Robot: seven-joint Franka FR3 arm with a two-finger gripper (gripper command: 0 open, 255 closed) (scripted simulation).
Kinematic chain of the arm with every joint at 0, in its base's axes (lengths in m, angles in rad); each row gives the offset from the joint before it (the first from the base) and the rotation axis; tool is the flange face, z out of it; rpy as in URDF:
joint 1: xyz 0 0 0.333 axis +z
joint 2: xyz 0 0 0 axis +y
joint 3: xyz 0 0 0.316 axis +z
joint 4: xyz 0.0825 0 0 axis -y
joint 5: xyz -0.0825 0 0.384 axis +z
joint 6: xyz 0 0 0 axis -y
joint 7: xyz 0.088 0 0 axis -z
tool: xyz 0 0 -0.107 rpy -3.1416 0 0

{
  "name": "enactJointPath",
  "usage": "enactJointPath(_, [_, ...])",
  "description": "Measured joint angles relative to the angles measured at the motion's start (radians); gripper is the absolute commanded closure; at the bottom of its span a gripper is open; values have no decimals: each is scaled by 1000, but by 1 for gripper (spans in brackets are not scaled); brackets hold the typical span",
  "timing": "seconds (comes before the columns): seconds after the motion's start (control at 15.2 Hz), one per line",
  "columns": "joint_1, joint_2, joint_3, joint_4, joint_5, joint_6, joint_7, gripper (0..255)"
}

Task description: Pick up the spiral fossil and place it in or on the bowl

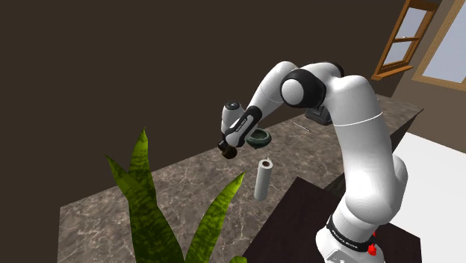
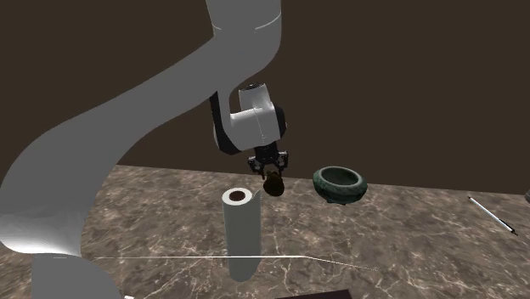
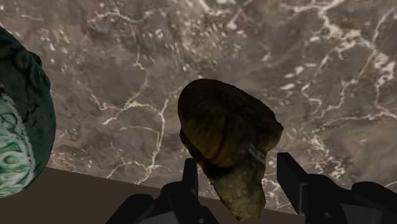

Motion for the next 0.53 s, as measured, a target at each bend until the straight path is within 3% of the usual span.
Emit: enactJointPath(0.53, [-2,-11,3,-4,2,-11,-4,255])
